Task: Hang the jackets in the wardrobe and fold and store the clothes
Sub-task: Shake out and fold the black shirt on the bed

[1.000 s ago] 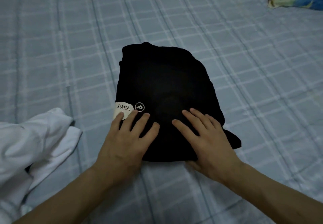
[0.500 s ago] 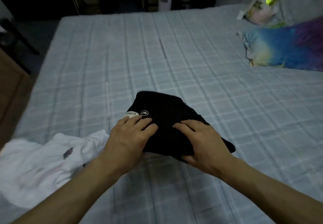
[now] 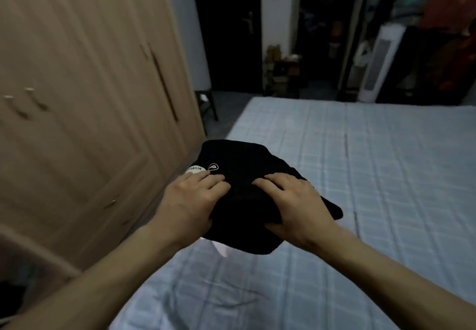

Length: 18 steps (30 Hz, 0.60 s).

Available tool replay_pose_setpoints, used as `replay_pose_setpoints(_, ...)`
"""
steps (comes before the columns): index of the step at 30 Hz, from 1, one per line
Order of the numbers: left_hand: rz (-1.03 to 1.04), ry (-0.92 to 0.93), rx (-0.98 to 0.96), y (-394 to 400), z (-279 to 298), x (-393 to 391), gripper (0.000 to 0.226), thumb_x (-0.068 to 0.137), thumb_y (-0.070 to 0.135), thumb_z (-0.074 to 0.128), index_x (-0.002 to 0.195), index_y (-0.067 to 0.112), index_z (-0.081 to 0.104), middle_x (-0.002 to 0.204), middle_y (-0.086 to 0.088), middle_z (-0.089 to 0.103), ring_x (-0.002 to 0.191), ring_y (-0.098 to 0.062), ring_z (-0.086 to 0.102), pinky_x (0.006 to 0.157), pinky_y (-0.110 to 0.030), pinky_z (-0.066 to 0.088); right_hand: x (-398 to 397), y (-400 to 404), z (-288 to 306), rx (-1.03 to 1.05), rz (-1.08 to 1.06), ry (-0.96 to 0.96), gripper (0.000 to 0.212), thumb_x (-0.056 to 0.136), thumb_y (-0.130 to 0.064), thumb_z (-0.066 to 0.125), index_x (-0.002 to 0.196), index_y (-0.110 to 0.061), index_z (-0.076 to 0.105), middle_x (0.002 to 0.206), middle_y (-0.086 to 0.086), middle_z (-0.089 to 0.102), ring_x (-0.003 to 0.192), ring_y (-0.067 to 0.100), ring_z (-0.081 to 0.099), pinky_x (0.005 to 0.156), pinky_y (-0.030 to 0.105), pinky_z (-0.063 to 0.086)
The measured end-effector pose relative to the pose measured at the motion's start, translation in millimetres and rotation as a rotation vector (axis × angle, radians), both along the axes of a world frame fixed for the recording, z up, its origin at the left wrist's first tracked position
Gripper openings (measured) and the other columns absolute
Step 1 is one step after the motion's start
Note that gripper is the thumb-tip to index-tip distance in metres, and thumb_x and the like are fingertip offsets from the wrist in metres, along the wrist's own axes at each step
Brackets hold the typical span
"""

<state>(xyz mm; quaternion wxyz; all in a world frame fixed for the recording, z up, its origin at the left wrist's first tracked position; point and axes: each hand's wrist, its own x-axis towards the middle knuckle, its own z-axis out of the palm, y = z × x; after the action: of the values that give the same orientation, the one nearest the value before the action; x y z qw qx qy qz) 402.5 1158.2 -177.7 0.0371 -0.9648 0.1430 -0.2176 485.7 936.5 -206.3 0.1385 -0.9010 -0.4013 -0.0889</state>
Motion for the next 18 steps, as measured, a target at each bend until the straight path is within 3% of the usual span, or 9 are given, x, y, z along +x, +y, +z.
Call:
replay_pose_setpoints(2, 0.101, -0.031, -0.012, 22, 24, -37, 0.048, 0.052, 0.011, 0.084, 0.098, 0.016, 0.075, 0.106, -0.003, 0.075, 0.095, -0.026, 0.072, 0.075, -0.038, 0.06, -15, 30, 30, -0.015, 0.097, -0.035, 0.079, 0.068, -0.047, 0.072, 0.14, -0.032, 0.041, 0.139, 0.0, 0.052, 0.13, 0.025, 0.048, 0.1, 0.047, 0.045)
replay_pose_setpoints(11, 0.556, -0.111, 0.049, 126, 84, -241, 0.07, 0.031, 0.021, 0.09, 0.1, 0.019, 0.076, 0.106, 0.0, 0.075, 0.093, -0.022, 0.073, 0.079, -0.032, 0.058, -130, 207, 101, -0.014, 0.561, -0.168, 0.083, 0.069, -0.048, 0.07, 0.144, -0.035, 0.036, 0.143, -0.002, 0.049, 0.133, 0.023, 0.046, 0.103, 0.044, 0.042)
replay_pose_setpoints(18, 0.887, -0.061, 0.031, 211, 87, -425, 0.077, 0.034, 0.026, 0.091, 0.109, 0.023, 0.072, 0.113, 0.001, 0.073, 0.101, -0.021, 0.071, 0.085, -0.036, 0.059, -275, 355, 114, -0.036, 0.895, -0.198, 0.083, 0.074, -0.051, 0.067, 0.146, -0.037, 0.028, 0.148, -0.005, 0.043, 0.135, 0.02, 0.043, 0.107, 0.042, 0.04)
